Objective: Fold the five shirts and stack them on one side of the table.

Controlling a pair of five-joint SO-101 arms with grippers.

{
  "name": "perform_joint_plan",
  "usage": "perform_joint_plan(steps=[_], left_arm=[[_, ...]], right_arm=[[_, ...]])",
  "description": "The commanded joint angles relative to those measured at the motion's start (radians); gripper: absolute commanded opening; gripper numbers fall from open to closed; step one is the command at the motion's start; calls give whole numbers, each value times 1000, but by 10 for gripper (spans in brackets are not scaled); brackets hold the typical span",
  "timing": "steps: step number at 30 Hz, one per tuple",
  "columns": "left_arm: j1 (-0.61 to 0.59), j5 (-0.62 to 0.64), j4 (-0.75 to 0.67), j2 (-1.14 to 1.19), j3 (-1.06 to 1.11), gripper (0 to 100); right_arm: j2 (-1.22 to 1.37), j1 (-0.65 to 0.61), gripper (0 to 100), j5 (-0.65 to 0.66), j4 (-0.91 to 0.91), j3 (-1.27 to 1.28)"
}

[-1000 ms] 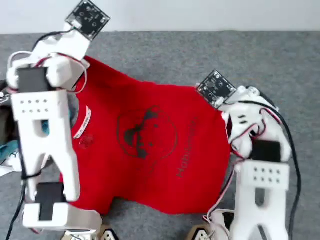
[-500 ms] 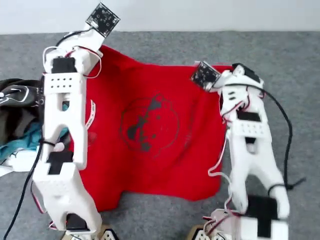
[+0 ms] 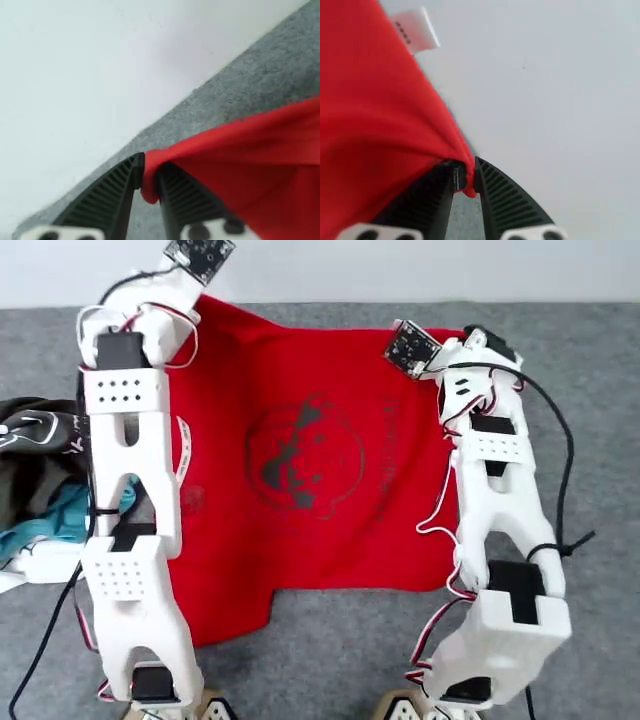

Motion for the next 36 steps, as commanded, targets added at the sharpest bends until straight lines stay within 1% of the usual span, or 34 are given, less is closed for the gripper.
perform_joint_plan(steps=[1, 5, 7, 15, 19, 21, 23, 25, 27, 29, 32, 36], left_arm=[[-14, -64, 71, -5, -137, 14], [-3, -101, 153, -2, -196, 14], [6, -106, 221, -3, -214, 14], [37, -170, 612, -8, -303, 14], [3, -155, 608, -29, -275, 14], [-2, -155, 608, -57, -219, 14], [-6, -155, 608, -112, -120, 15], [-6, -155, 608, -192, 25, 15], [-6, -164, 608, -292, 206, 15], [-5, -212, 608, -402, 410, 15], [3, -270, 606, -566, 716, 15], [3, -284, 605, -732, 1006, 15]], right_arm=[[-22, 5, 10, 8, 48, -64], [-28, 7, 10, 8, 82, -68], [-58, 5, 10, 8, 130, -66], [-197, -21, 10, 6, 553, -66], [-265, -12, 10, 6, 751, -66], [-298, -12, 10, 6, 858, -66], [-334, -15, 10, 6, 960, -66], [-361, -19, 10, 6, 1047, -66], [-380, -19, 10, 6, 1121, -66], [-394, -16, 10, 3, 1185, -66], [-406, -13, 10, -44, 1276, -66], [-406, -13, 10, -83, 1405, -66]])
